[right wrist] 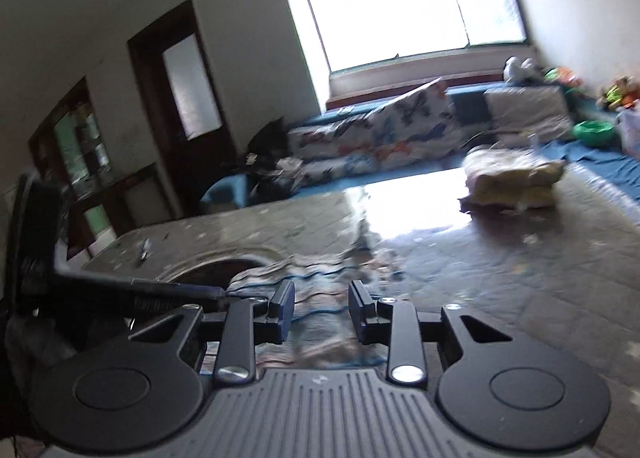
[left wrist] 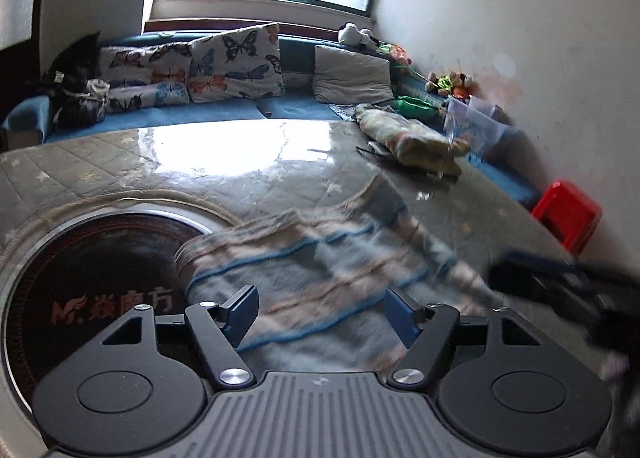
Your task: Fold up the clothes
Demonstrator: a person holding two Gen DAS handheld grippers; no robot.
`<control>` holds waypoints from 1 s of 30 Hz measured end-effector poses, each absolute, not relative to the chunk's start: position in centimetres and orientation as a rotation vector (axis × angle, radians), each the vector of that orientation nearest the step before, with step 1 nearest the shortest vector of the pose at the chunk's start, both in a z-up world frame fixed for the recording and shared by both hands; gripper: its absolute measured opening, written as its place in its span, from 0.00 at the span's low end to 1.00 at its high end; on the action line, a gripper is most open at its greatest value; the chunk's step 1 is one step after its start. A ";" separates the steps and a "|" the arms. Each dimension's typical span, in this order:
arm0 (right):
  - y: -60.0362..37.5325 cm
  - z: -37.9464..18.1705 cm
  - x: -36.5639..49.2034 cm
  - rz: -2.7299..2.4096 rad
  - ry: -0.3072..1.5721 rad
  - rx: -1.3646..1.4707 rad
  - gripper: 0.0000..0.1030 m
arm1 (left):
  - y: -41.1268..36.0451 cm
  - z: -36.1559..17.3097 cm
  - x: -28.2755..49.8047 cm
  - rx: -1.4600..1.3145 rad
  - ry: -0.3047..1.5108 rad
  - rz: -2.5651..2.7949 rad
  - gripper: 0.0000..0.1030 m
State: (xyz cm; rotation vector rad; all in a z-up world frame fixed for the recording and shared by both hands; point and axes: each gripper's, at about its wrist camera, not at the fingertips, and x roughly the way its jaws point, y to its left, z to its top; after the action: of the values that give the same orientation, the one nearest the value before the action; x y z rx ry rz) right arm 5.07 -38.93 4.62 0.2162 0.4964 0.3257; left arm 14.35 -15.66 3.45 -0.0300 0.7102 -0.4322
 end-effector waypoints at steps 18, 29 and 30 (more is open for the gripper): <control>-40.0 1.6 12.0 0.225 0.631 0.218 0.28 | -15.5 -0.4 13.1 0.036 0.738 -0.468 0.96; -35.3 2.9 16.4 0.325 0.659 0.029 0.29 | -15.3 -0.5 12.6 0.045 0.726 -0.472 1.00; -35.1 2.5 17.0 0.310 0.667 0.025 0.29 | -15.3 -0.6 12.5 0.045 0.726 -0.473 1.00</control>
State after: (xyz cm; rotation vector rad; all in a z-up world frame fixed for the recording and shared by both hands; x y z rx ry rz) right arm 17.00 -35.12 2.48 0.0250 0.6671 0.3100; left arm 12.51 -15.26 -0.57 0.0452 0.7263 -0.4729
